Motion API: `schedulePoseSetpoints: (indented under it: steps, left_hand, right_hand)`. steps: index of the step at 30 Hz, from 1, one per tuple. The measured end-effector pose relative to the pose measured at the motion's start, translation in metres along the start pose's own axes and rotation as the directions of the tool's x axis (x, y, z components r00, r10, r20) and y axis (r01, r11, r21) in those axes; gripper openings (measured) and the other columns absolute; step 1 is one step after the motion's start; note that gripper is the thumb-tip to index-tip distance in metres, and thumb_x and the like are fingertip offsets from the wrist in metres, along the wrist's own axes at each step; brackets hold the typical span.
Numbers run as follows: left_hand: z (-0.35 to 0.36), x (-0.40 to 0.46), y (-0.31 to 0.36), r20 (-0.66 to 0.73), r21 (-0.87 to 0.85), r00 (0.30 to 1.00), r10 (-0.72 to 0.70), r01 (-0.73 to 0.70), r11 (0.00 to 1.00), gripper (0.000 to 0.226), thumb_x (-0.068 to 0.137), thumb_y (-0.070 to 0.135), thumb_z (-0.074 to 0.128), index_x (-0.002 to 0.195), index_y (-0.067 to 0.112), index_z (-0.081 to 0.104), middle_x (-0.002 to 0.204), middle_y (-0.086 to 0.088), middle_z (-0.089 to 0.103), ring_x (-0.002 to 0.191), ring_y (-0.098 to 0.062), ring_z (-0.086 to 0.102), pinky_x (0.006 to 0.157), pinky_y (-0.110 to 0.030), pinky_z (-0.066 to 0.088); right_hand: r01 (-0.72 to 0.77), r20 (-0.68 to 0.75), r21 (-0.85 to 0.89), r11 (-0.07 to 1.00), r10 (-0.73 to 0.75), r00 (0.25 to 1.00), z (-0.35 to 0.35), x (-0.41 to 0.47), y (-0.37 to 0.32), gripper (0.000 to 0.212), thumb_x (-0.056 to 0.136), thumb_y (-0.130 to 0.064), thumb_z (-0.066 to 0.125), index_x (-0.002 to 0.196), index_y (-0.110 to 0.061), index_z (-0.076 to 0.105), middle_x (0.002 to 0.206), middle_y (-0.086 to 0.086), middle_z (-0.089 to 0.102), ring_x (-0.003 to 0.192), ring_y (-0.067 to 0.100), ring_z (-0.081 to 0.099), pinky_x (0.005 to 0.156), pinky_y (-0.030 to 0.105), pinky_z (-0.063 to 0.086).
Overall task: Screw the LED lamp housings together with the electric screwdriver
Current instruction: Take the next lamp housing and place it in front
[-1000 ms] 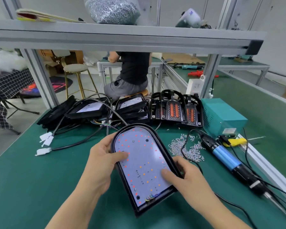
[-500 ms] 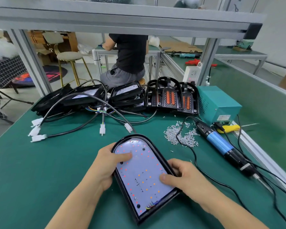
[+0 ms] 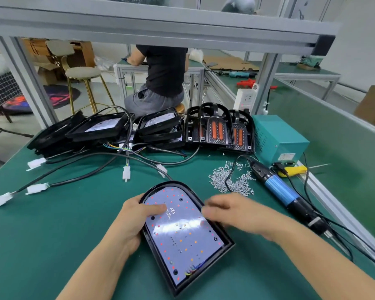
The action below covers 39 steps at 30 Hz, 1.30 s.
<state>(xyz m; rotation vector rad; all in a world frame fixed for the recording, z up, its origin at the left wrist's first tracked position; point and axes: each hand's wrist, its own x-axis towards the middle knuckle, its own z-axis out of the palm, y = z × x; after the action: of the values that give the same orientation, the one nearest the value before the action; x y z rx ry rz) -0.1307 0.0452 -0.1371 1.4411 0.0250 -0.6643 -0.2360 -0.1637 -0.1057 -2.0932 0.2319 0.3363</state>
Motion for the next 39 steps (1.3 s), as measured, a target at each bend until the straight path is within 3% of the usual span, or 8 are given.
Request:
schedulePoseSetpoints:
  steps: [2, 7, 11, 14, 24, 31, 34, 39]
  left_hand:
    - [0.0, 0.003, 0.001, 0.008, 0.008, 1.0, -0.001, 0.001, 1.0, 0.021, 0.075, -0.008, 0.068, 0.095, 0.0, 0.067, 0.085, -0.019, 0.073, 0.066, -0.032, 0.069, 0.058, -0.036, 0.057]
    - [-0.003, 0.008, 0.004, 0.057, -0.031, 0.997, -0.052, 0.054, 0.998, 0.026, 0.073, -0.008, 0.068, 0.098, -0.002, 0.066, 0.091, -0.025, 0.071, 0.069, -0.037, 0.069, 0.059, -0.044, 0.059]
    - [-0.003, 0.009, 0.004, 0.085, -0.101, 0.992, -0.096, 0.104, 0.989, 0.024, 0.076, -0.008, 0.063, 0.1, -0.003, 0.065, 0.093, -0.025, 0.071, 0.07, -0.038, 0.07, 0.057, -0.042, 0.057]
    - [-0.004, 0.01, 0.003, 0.071, -0.123, 0.993, -0.092, 0.1, 0.987, 0.021, 0.079, -0.01, 0.058, 0.098, -0.003, 0.065, 0.09, -0.025, 0.071, 0.066, -0.036, 0.07, 0.052, -0.039, 0.056]
    - [-0.007, 0.008, 0.001, 0.071, -0.202, 0.986, -0.149, 0.16, 0.966, 0.015, 0.086, 0.004, 0.056, 0.095, -0.001, 0.067, 0.089, -0.022, 0.072, 0.065, -0.034, 0.071, 0.049, -0.036, 0.056]
    - [-0.006, 0.001, 0.002, 0.045, -0.326, 0.981, -0.187, 0.191, 0.926, 0.027, 0.09, 0.021, 0.058, 0.1, -0.002, 0.069, 0.09, -0.018, 0.073, 0.064, -0.03, 0.071, 0.064, -0.04, 0.05]
    - [-0.006, -0.002, 0.002, 0.053, -0.373, 0.984, -0.172, 0.18, 0.91, 0.033, 0.09, 0.031, 0.057, 0.092, 0.002, 0.072, 0.091, -0.016, 0.074, 0.067, -0.028, 0.072, 0.056, -0.037, 0.055]
    - [-0.004, -0.005, 0.001, 0.114, -0.44, 0.985, -0.13, 0.168, 0.882, 0.048, 0.09, 0.044, 0.051, 0.079, 0.007, 0.079, 0.096, -0.015, 0.074, 0.076, -0.025, 0.073, 0.06, -0.035, 0.056]
  right_hand:
    - [0.0, -0.197, -0.055, 0.998, -0.011, 0.98, -0.017, 0.016, -0.01, 0.023, 0.091, -0.049, 0.06, 0.103, -0.032, 0.068, 0.095, -0.02, 0.067, 0.09, 0.001, 0.061, 0.078, 0.019, 0.045]
    - [-0.115, -0.596, -0.289, 0.95, -0.085, 0.798, -0.061, 0.074, -0.032, 0.07, 0.086, -0.054, 0.063, 0.143, -0.02, 0.039, 0.139, 0.007, 0.047, 0.125, 0.024, 0.046, 0.094, 0.034, 0.04]
    - [-0.319, -0.659, -0.258, 0.912, 0.075, 0.748, -0.083, 0.121, -0.041, 0.12, 0.066, -0.077, 0.067, 0.155, -0.024, 0.005, 0.159, 0.012, 0.015, 0.145, 0.033, 0.016, 0.115, 0.05, 0.023]
    - [-0.425, -0.658, -0.208, 0.881, 0.196, 0.727, -0.085, 0.147, -0.038, 0.134, 0.058, -0.083, 0.067, 0.154, -0.027, -0.008, 0.162, 0.016, 0.0, 0.149, 0.036, 0.003, 0.119, 0.051, 0.011]
    - [-0.241, -0.78, -0.098, 0.965, 0.076, 0.621, -0.083, 0.142, -0.033, 0.112, 0.067, -0.056, 0.077, 0.153, -0.03, 0.011, 0.159, 0.014, 0.013, 0.144, 0.036, 0.017, 0.115, 0.051, 0.018]
    - [0.124, -0.641, -0.134, 0.983, -0.182, 0.746, -0.032, 0.034, -0.027, 0.097, 0.055, -0.062, 0.074, 0.139, -0.039, 0.032, 0.128, -0.02, 0.038, 0.124, 0.012, 0.037, 0.109, 0.043, 0.034]
    - [0.155, -0.551, -0.147, 0.977, -0.211, 0.808, -0.006, -0.006, -0.025, 0.093, 0.052, -0.07, 0.07, 0.134, -0.051, 0.03, 0.122, -0.042, 0.03, 0.125, 0.005, 0.038, 0.108, 0.037, 0.037]
    - [0.127, -0.529, -0.225, 0.966, -0.231, 0.816, 0.027, -0.049, -0.022, 0.091, 0.044, -0.075, 0.066, 0.126, -0.065, 0.026, 0.139, -0.041, 0.017, 0.136, -0.003, 0.021, 0.112, 0.029, 0.025]
